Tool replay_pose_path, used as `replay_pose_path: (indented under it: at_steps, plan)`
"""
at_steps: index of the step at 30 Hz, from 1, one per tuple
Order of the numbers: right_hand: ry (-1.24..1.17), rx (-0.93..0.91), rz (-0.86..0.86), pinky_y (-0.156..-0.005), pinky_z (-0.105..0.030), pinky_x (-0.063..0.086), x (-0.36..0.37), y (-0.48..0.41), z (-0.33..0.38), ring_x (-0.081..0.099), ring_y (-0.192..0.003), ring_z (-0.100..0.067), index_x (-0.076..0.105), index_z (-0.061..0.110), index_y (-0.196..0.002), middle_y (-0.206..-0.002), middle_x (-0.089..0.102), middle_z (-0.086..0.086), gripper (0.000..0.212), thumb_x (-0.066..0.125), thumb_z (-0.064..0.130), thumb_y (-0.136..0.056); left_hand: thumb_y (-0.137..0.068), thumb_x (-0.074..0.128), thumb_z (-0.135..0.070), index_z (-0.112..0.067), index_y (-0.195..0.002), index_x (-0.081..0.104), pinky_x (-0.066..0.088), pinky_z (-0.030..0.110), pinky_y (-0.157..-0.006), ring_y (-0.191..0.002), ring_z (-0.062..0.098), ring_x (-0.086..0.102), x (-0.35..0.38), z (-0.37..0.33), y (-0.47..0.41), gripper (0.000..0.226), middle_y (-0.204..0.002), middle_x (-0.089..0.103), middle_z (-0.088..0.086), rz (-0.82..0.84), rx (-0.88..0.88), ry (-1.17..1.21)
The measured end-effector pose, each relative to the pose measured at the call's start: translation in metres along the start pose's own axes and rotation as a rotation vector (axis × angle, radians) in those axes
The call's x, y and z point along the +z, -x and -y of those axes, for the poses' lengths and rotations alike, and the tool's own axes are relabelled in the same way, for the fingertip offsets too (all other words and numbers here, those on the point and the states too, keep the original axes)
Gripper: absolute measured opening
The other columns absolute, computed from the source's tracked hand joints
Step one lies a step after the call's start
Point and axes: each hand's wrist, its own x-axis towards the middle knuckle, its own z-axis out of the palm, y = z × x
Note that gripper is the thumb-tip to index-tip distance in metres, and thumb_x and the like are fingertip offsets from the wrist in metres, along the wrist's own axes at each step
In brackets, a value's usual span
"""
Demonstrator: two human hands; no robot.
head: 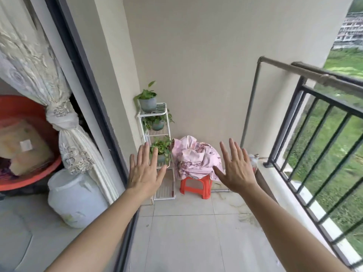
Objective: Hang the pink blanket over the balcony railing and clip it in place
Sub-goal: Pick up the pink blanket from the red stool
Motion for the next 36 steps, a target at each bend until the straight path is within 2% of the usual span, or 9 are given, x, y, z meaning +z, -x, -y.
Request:
replay_pose_path:
  at_steps: [8, 12, 16, 20, 24, 26, 29, 32, 36]
  plan:
    - [0.053, 0.077, 0.043, -0.122, -0.048, 0.013, 0.07, -0.177, -0.033, 0.01, -0.153, -0.032, 0.002, 0.02, -0.159, -0.165, 0.006, -0.018, 0.088, 0.029, 0.069, -0.092, -0.096, 0.018, -0.059, -0.018, -0.155, 0.009, 0.006, 0.053, -0.119, -0.149, 0.03, -0.005, 0.075, 0.007, -0.205, 0.073, -0.162, -0.009, 0.014, 0.02, 0.041, 0.054]
    - [0.019, 0.147, 0.025, -0.122, -0.049, 0.016, 0.09, -0.26, -0.057, 0.013, -0.152, -0.033, 0.002, 0.019, -0.159, -0.165, 0.007, -0.018, 0.09, 0.015, 0.074, -0.089, -0.094, 0.01, -0.063, -0.023, -0.155, -0.001, 0.001, 0.052, -0.119, -0.149, 0.027, -0.012, 0.101, -0.006, -0.315, 0.073, -0.162, -0.016, 0.01, 0.022, 0.101, 0.089]
    - [0.001, 0.127, 0.041, -0.123, -0.049, 0.014, 0.13, -0.318, -0.09, 0.01, -0.153, -0.032, -0.001, 0.02, -0.158, -0.165, 0.005, -0.017, 0.095, -0.004, 0.079, -0.083, -0.093, 0.007, -0.065, -0.025, -0.154, -0.005, -0.004, 0.05, -0.119, -0.148, 0.025, -0.016, 0.152, -0.037, -0.391, 0.074, -0.159, -0.023, 0.008, 0.052, 0.139, 0.117]
    - [-0.004, 0.129, 0.108, -0.122, -0.049, 0.016, 0.189, -0.379, -0.137, 0.012, -0.152, -0.032, 0.0, 0.02, -0.159, -0.165, 0.005, -0.018, 0.09, 0.014, 0.074, -0.088, -0.091, 0.002, -0.066, -0.025, -0.154, -0.001, -0.013, 0.045, -0.115, -0.148, 0.024, -0.014, 0.226, -0.072, -0.452, 0.075, -0.161, -0.018, 0.008, 0.141, 0.176, 0.083]
    - [-0.048, 0.144, 0.214, -0.122, -0.048, 0.018, 0.257, -0.436, -0.186, 0.014, -0.152, -0.034, 0.001, 0.017, -0.158, -0.165, 0.006, -0.019, 0.09, 0.023, 0.071, -0.09, -0.089, -0.003, -0.068, -0.025, -0.155, 0.005, 0.001, 0.05, -0.119, -0.149, 0.025, -0.008, 0.297, -0.104, -0.497, 0.079, -0.162, -0.012, 0.007, 0.293, 0.124, 0.091]
    - [-0.066, 0.121, 0.291, -0.121, -0.048, 0.019, 0.288, -0.46, -0.207, 0.015, -0.151, -0.033, 0.002, 0.017, -0.158, -0.165, 0.008, -0.019, 0.09, 0.027, 0.07, -0.09, -0.088, -0.006, -0.068, -0.025, -0.155, 0.002, 0.005, 0.053, -0.119, -0.15, 0.027, -0.004, 0.325, -0.114, -0.512, 0.08, -0.163, -0.01, 0.009, 0.385, 0.127, 0.064]
    - [-0.068, 0.096, 0.4, -0.12, -0.048, 0.019, 0.338, -0.495, -0.233, 0.015, -0.151, -0.032, 0.003, 0.017, -0.158, -0.165, 0.01, -0.018, 0.089, 0.028, 0.07, -0.091, -0.092, 0.008, -0.066, -0.024, -0.155, 0.0, 0.008, 0.053, -0.12, -0.149, 0.03, -0.002, 0.368, -0.123, -0.534, 0.075, -0.163, -0.006, 0.011, 0.471, 0.103, 0.038]
    - [-0.125, 0.09, 0.531, -0.12, -0.047, 0.016, 0.394, -0.51, -0.238, 0.014, -0.151, -0.032, 0.006, 0.017, -0.158, -0.165, 0.01, -0.016, 0.087, 0.031, 0.068, -0.092, -0.094, 0.023, -0.063, -0.026, -0.155, 0.003, 0.0, 0.049, -0.118, -0.149, 0.027, -0.006, 0.418, -0.124, -0.536, 0.074, -0.163, -0.01, 0.008, 0.591, 0.034, 0.061]
    - [-0.181, 0.033, 0.667, -0.119, -0.046, 0.017, 0.48, -0.496, -0.222, 0.013, -0.152, -0.031, 0.008, 0.021, -0.158, -0.166, 0.008, -0.014, 0.082, 0.035, 0.065, -0.094, -0.091, 0.041, -0.058, -0.022, -0.153, 0.017, 0.016, 0.051, -0.116, -0.147, 0.032, 0.009, 0.499, -0.12, -0.51, 0.076, -0.161, 0.005, 0.013, 0.734, 0.068, 0.07]
